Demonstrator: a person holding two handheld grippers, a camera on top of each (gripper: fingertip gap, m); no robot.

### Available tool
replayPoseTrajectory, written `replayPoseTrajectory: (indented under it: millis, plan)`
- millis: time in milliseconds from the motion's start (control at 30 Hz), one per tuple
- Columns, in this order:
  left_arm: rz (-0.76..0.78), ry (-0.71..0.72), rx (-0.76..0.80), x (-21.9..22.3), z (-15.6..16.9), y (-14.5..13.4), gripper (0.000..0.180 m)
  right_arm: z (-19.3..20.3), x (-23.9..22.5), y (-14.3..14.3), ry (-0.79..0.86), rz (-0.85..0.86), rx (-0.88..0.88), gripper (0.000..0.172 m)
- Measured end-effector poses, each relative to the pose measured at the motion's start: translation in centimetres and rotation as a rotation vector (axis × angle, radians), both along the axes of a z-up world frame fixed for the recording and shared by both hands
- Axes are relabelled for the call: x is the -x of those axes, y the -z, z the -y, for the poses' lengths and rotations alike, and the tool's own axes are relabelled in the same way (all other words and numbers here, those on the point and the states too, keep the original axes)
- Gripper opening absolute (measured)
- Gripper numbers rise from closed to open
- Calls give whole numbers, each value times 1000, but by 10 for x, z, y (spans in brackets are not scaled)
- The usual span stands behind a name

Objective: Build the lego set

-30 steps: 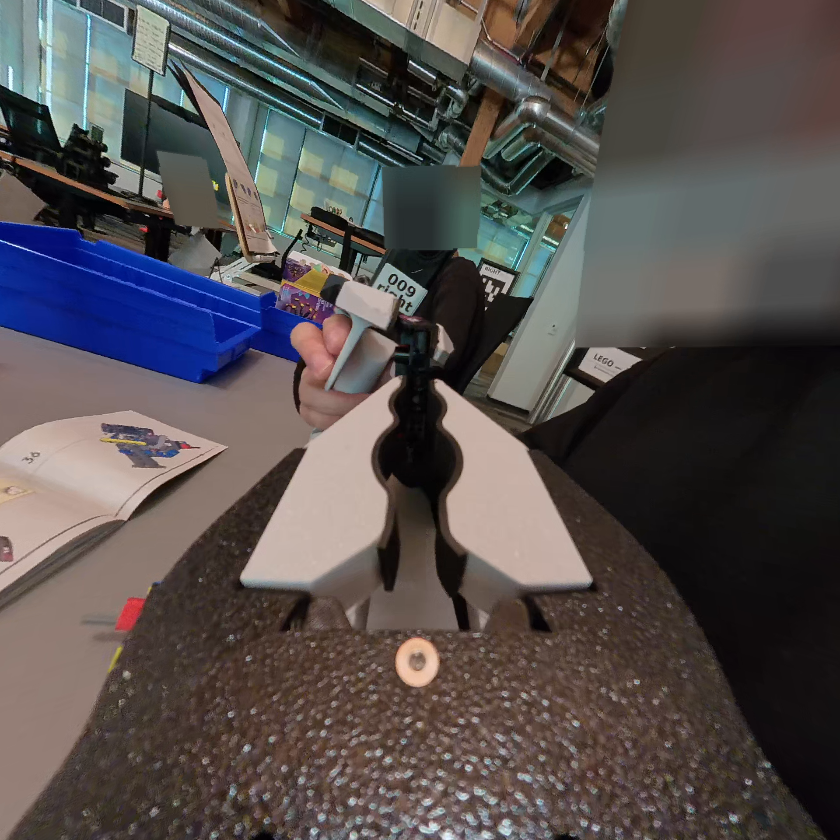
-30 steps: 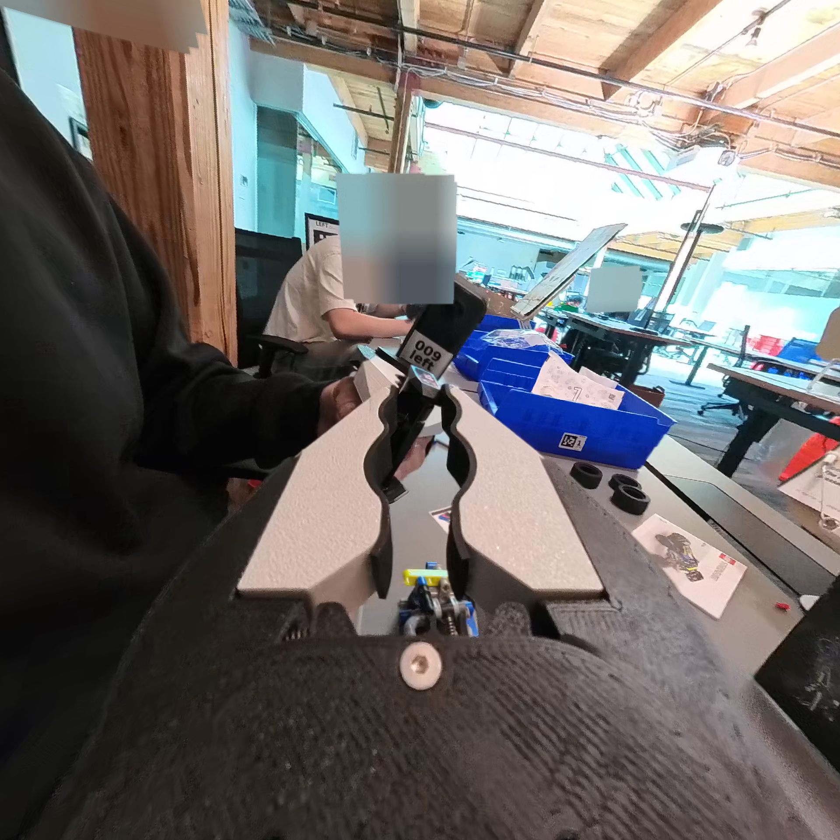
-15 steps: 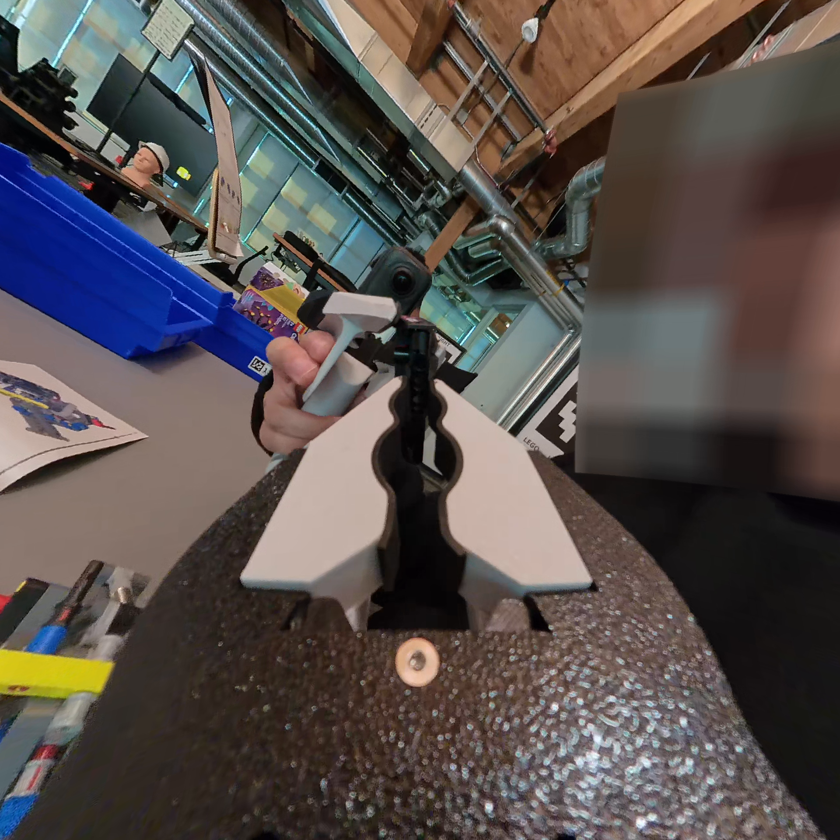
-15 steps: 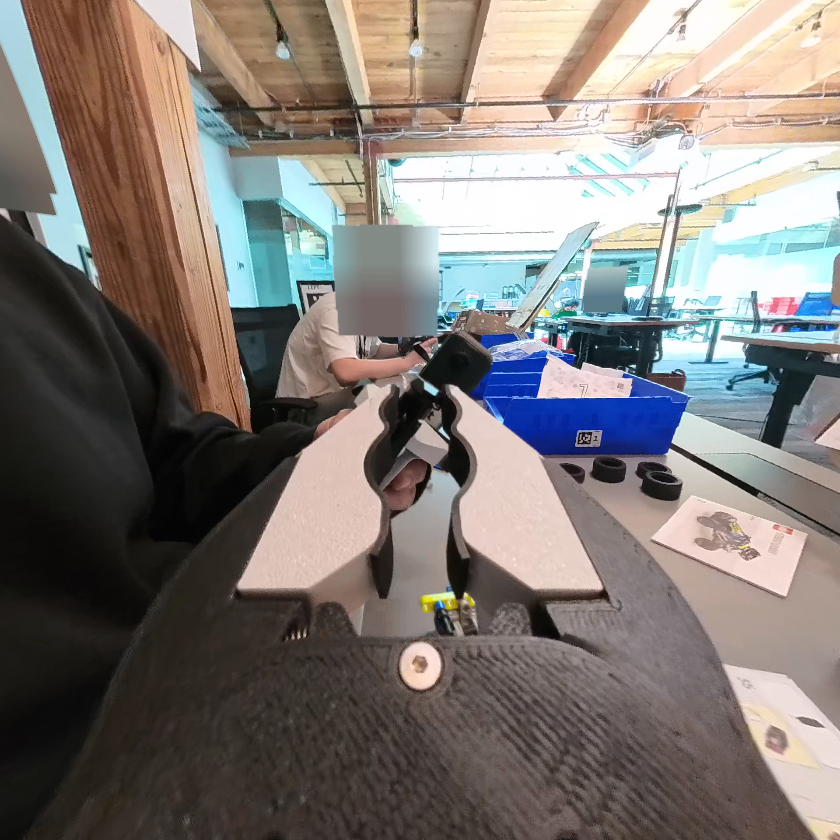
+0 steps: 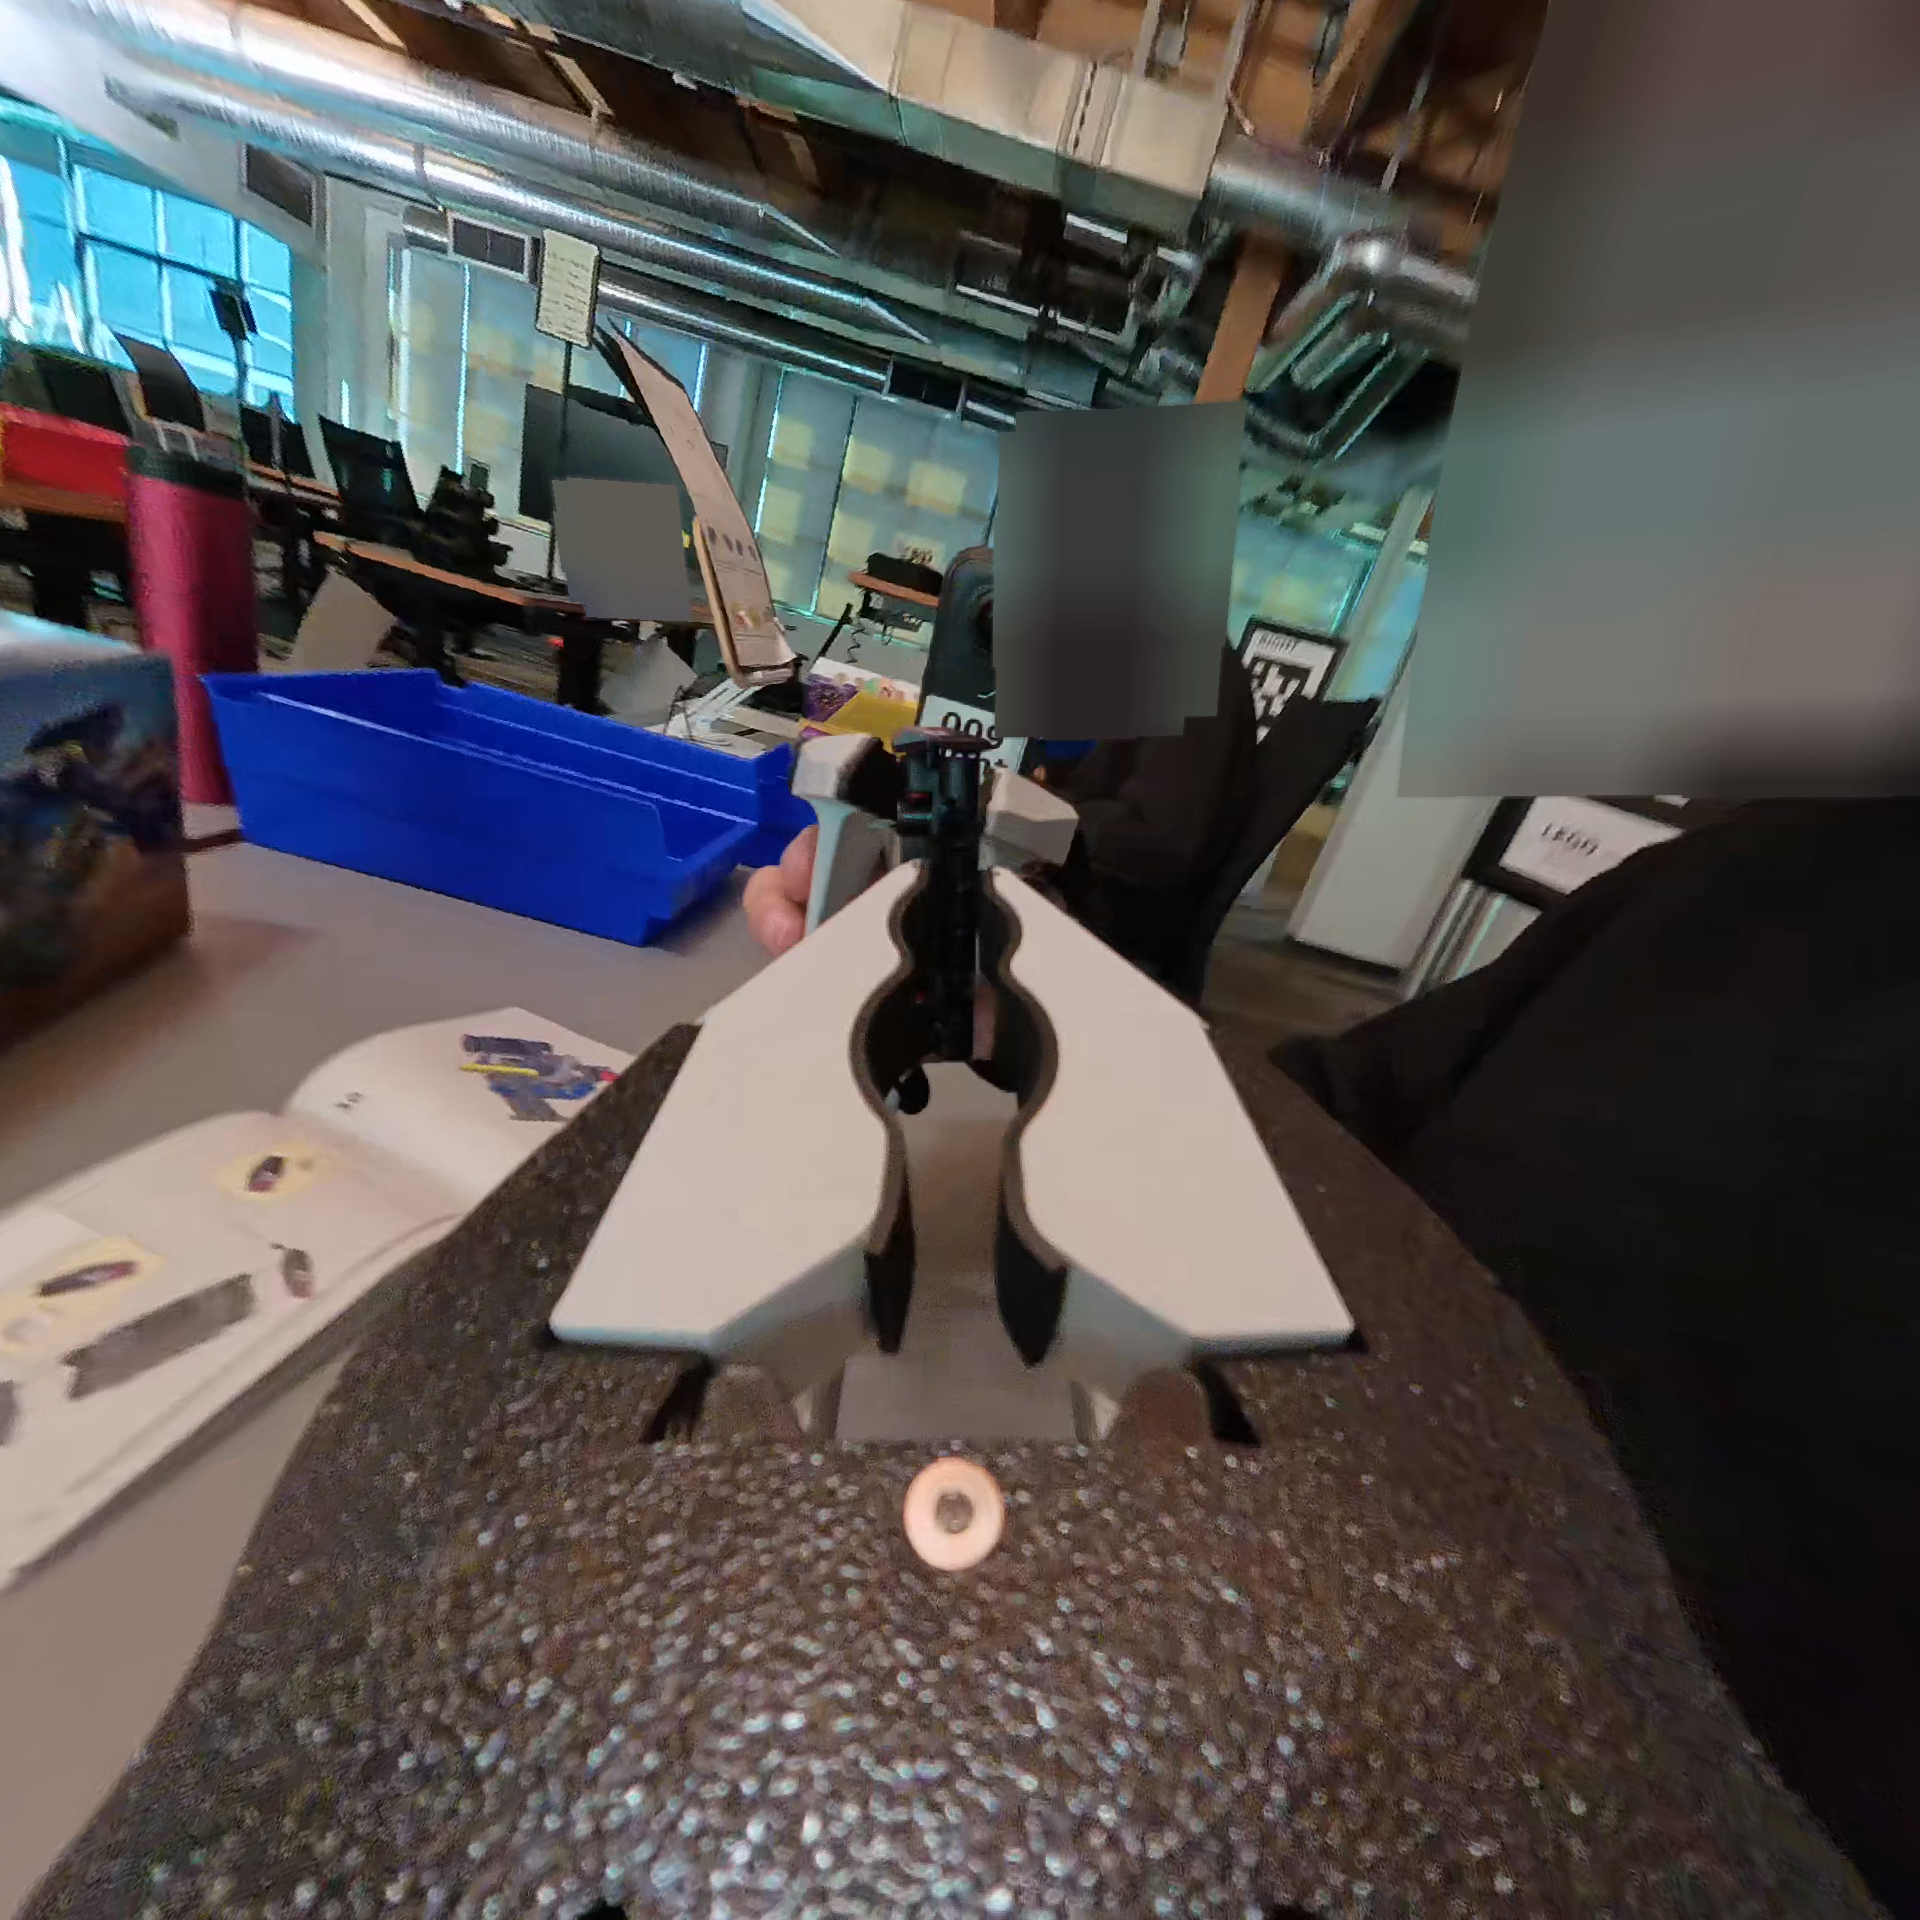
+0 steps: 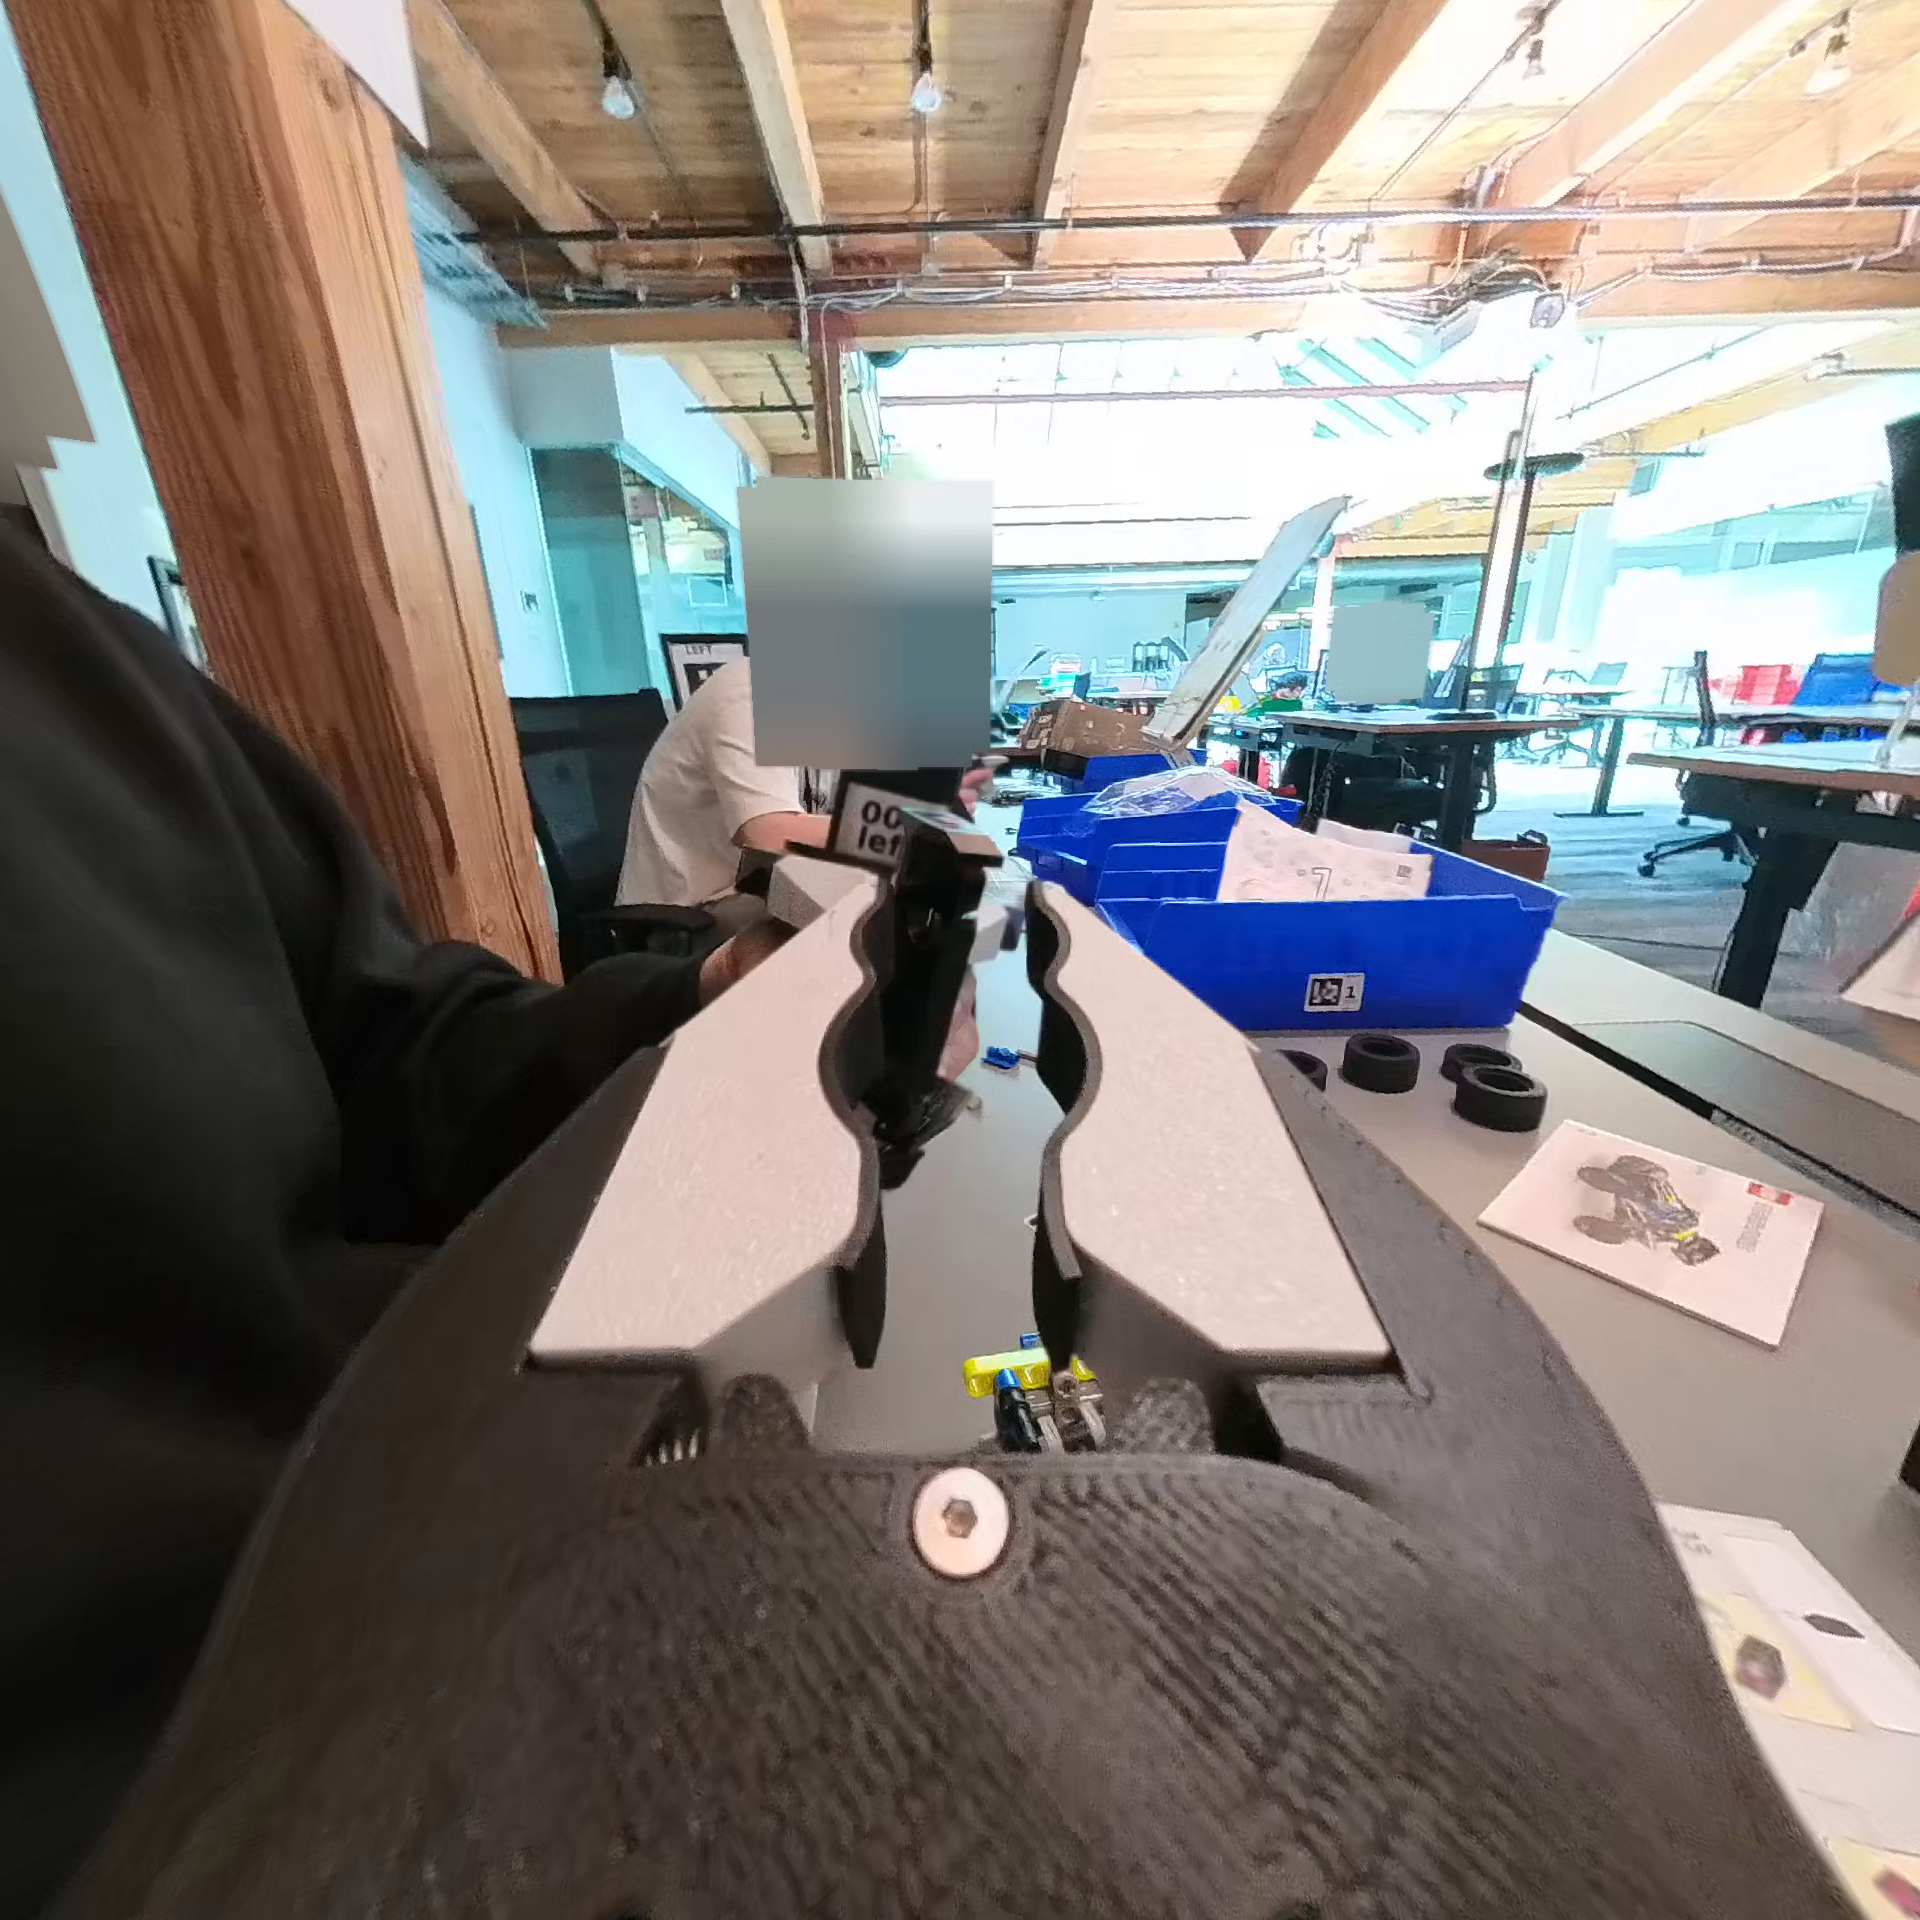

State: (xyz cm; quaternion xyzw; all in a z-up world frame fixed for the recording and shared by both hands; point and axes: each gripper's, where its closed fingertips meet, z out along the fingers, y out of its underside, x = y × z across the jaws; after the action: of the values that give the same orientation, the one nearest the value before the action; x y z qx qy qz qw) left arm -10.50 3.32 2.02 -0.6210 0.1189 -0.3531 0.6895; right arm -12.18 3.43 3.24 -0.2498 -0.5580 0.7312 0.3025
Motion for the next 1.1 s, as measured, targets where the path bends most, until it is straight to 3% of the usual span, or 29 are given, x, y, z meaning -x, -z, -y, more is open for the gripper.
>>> replayPoseTrajectory:
  millis: [100, 533, 867, 967, 1067, 1100]
  plan:
    - [-82, -17, -37, -3, 3, -4, 5, 7, -7, -1, -34, -43, -49, 13]
    - [-347, -12, -157, -25, 21, -17, 4, 27, -32, -17, -107, -176, -149, 11]
    - [-454, -128, -165, -17, 21, -26, 6, 29, -25, -25, 34, -160, -245, 12]
    - [-369, -97, -107, -16, 21, -27, 6, 29, -24, -27, 52, -149, -244, 12]
    - [-31, -36, -51, -7, 21, -43, 4, 20, -19, -26, 76, -129, -191, 15]
    - [100, -14, -56, 0, 22, -50, 4, 16, -16, -21, 67, -89, -163, 26]
